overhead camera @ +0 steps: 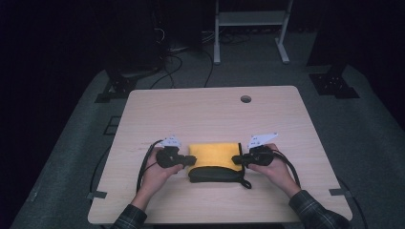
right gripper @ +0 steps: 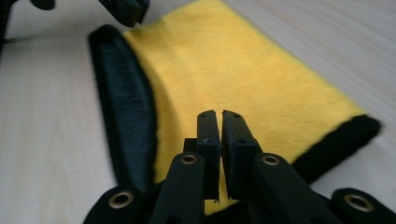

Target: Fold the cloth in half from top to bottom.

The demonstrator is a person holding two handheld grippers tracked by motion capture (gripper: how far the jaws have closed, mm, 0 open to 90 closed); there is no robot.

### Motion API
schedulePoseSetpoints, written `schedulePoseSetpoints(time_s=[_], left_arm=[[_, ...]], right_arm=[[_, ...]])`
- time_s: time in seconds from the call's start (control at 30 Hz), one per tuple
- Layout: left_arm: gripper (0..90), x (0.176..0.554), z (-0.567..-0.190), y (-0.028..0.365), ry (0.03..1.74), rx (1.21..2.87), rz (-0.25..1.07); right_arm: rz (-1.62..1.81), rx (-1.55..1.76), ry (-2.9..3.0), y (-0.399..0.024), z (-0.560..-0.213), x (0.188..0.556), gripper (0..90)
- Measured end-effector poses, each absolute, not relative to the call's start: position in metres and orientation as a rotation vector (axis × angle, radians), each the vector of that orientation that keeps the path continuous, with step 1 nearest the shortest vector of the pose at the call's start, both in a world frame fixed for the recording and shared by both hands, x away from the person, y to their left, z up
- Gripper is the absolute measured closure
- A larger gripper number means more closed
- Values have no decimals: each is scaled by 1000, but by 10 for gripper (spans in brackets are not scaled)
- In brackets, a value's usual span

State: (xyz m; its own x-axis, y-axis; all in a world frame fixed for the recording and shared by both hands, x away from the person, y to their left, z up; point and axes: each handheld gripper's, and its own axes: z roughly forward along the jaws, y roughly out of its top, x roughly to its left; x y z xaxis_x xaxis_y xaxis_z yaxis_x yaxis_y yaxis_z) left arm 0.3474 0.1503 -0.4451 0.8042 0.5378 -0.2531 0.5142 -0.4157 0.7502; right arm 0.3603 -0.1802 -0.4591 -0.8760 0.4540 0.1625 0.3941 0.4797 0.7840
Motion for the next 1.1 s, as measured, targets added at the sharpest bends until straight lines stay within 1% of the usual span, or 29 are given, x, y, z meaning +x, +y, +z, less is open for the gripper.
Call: schedulePoseSetpoints(time_s=[0.17,0.27,0.53,0.6,0.7,0.73,0.77,0.87,0.97,1.1], left_arm=[[817,325,-449,148,741,2125,3],[806,316,-454,147,740,2156,14],[803,313,-462,145,743,2200,21],[777,313,-460,145,740,2189,13],[697,312,-453,148,738,2175,37],[638,312,-451,150,745,2159,58],[560,312,-449,152,752,2152,94],[424,313,-445,159,768,2126,156],[332,314,-444,169,787,2110,192],[237,313,-445,183,830,2116,283]], right_arm=[[1389,700,2692,-181,-458,340,859],[1351,686,2719,-182,-462,330,860],[1250,608,2725,-180,-469,317,860],[1257,609,2723,-180,-468,317,833],[1294,636,2678,-187,-466,319,734],[1303,657,2652,-190,-464,319,692],[1303,671,2628,-193,-464,320,641],[1291,733,2571,-203,-463,324,497],[1284,789,2532,-212,-462,327,413],[1280,867,2471,-229,-460,329,358]])
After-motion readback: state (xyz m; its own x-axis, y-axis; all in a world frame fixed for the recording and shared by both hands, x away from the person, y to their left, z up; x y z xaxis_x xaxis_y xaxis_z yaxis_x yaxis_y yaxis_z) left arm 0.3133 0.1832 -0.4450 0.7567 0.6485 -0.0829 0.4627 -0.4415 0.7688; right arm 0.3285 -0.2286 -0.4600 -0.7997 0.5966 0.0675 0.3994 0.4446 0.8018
